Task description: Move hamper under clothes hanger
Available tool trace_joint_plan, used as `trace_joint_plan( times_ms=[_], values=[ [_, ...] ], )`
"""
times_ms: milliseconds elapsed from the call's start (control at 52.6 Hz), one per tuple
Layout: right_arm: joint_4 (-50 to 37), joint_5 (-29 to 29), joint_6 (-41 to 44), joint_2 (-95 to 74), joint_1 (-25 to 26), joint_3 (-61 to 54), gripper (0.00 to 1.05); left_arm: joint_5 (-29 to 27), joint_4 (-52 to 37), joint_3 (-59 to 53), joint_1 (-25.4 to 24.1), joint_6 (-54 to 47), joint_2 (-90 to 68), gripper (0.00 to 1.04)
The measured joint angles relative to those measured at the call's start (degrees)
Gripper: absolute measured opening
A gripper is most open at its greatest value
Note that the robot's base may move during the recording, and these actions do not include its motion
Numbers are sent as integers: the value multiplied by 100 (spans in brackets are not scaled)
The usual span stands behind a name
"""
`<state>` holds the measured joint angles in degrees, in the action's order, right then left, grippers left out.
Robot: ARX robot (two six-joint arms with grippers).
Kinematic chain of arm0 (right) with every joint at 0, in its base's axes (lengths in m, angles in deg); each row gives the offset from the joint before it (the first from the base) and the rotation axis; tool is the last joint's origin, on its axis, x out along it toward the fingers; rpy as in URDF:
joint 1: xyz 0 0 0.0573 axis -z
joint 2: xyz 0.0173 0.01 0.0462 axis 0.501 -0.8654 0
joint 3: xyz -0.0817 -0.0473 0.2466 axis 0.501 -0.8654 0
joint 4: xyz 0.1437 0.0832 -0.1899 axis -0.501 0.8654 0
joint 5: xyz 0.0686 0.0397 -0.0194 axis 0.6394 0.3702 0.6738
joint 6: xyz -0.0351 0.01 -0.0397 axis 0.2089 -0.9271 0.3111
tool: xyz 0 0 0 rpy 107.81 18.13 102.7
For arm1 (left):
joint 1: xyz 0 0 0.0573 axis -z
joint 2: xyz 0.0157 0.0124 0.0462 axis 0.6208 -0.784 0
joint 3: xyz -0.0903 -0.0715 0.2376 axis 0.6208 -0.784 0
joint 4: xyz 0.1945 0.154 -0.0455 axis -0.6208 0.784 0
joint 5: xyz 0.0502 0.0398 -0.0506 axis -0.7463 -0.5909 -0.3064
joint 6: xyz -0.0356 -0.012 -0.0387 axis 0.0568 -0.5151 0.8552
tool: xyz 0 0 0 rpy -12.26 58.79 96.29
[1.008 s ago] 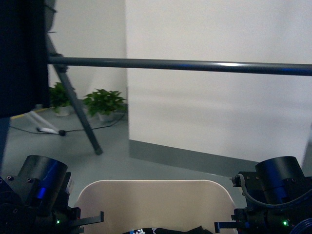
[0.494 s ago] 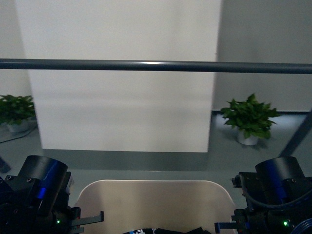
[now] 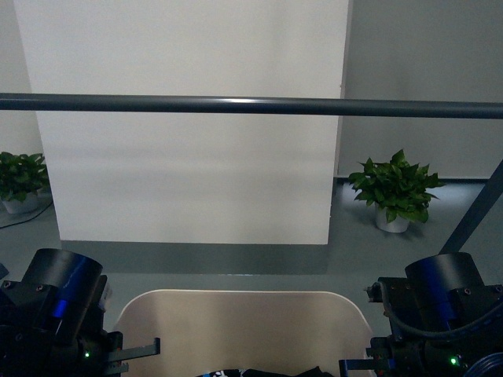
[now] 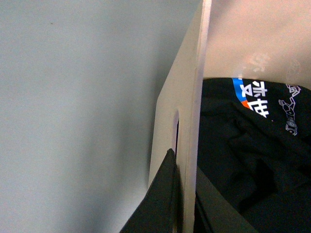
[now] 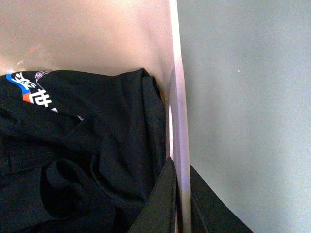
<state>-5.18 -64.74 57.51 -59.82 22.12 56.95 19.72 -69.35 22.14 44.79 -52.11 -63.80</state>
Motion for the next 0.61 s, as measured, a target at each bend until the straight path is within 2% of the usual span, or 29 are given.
trace_joint_plan(
  times_ms=[609],
  values=[
    [0, -31, -2, 0, 55, 0, 3, 31, 0, -2, 39, 0, 0, 4]
  ],
)
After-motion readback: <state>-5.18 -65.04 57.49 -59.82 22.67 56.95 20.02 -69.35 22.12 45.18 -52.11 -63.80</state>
